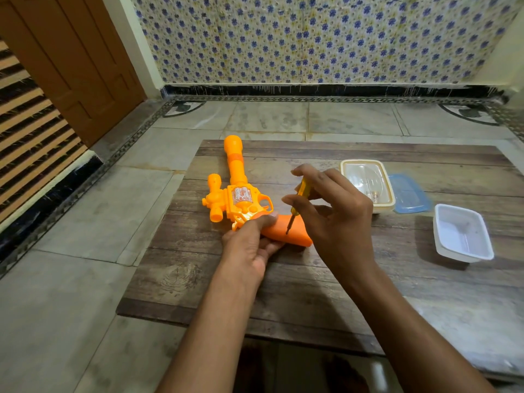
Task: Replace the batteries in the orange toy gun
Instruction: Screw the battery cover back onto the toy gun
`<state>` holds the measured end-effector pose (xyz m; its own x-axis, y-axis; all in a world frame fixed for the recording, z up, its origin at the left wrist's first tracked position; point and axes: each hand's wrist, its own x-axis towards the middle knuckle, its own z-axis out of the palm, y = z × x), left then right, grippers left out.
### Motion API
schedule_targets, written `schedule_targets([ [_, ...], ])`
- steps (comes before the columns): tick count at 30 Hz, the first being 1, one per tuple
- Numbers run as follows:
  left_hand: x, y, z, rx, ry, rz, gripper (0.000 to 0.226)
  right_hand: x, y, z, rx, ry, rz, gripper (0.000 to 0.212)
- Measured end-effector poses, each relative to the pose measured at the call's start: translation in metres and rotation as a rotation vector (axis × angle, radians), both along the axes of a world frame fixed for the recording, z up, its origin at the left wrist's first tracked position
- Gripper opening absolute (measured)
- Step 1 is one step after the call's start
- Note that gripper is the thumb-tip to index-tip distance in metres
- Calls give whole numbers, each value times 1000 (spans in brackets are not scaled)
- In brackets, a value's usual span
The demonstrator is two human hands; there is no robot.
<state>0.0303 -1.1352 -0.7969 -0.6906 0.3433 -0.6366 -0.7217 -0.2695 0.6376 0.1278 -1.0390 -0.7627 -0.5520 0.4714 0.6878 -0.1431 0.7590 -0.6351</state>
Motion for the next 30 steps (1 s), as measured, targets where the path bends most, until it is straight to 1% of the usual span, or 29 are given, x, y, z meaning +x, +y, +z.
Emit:
schedule_targets([
  [2, 0, -2, 4, 4, 6, 0, 51, 4, 0, -2, -20, 31, 3, 43],
  [4, 0, -6, 5, -19, 43, 8, 49, 7, -2, -3, -18, 57, -22, 46],
  [8, 0, -13, 6, -59, 106, 29, 46, 5, -2, -4, 117, 95, -65, 25],
  [10, -1, -16, 5, -75, 123, 45, 57, 2, -3, -4, 160, 110, -64, 17],
  [12, -1, -17, 3, -92, 175, 76, 67, -2, -3, -7, 244, 95, -73, 16],
  [14, 0, -18, 1, -108, 223, 108, 74, -7, -1, -15, 359, 41, -68, 19],
  [15, 1, -18, 1, -120, 247, 112, 73, -9, 3, -21, 395, 15, -67, 19],
  [19, 2, -24, 3, -173, 341, 83, 63, -24, 22, -41, 466, -64, -90, 19],
  [21, 1, -28, 2, -199, 363, 47, 59, -29, 32, -49, 530, -134, -106, 22],
  [23, 2, -30, 3, -222, 375, 15, 56, -35, 42, -54, 587, -219, -75, 26],
  [27, 4, -32, 5, -259, 400, -79, 51, -48, 57, -53, 615, -380, -13, 32],
  [30, 0, -32, 0, -353, 446, -125, 55, -53, 62, -57, 607, -450, 27, 26],
])
